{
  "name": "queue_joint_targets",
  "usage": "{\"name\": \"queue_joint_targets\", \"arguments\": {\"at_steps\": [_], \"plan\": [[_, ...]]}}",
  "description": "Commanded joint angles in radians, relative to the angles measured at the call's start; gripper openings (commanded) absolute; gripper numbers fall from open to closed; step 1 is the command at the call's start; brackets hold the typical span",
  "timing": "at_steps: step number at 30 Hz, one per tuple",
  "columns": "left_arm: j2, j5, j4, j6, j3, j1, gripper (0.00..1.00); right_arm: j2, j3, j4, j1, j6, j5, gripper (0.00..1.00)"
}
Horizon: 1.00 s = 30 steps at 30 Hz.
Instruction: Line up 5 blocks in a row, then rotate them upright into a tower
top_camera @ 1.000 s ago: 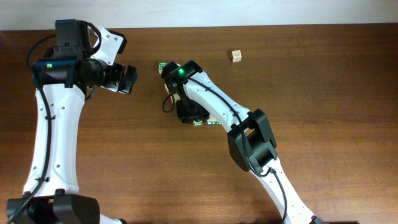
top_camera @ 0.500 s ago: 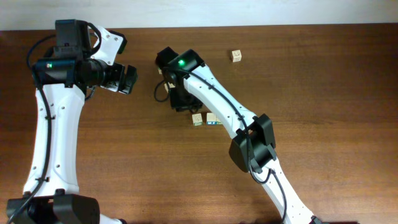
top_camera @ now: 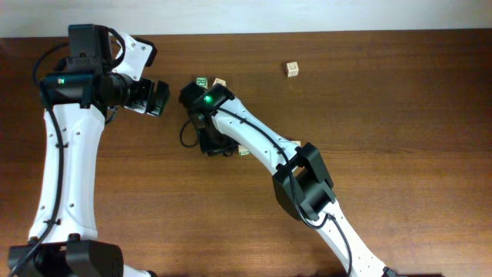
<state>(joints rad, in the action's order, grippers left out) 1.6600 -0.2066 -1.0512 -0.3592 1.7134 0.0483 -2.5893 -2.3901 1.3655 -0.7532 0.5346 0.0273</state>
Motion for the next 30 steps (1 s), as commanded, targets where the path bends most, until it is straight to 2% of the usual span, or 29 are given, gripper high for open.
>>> {"name": "queue_joint_targets", "arguments": {"at_steps": [1,9,30], "plan": [[0.001,-0.011,0.002,0.006,0.022,0.007,0.99,-0.002,0.051,-0.017,-0.006,0.002,-0.049,0.31],[0.001,-0.011,0.002,0.006,0.022,0.007,0.99,-0.002,0.077,-0.061,-0.006,0.002,-0.101,0.31],[0.001,-0.011,0.002,0.006,0.022,0.007,0.99,-0.002,0.077,-0.023,-0.005,0.002,-0.198,0.29]]}}
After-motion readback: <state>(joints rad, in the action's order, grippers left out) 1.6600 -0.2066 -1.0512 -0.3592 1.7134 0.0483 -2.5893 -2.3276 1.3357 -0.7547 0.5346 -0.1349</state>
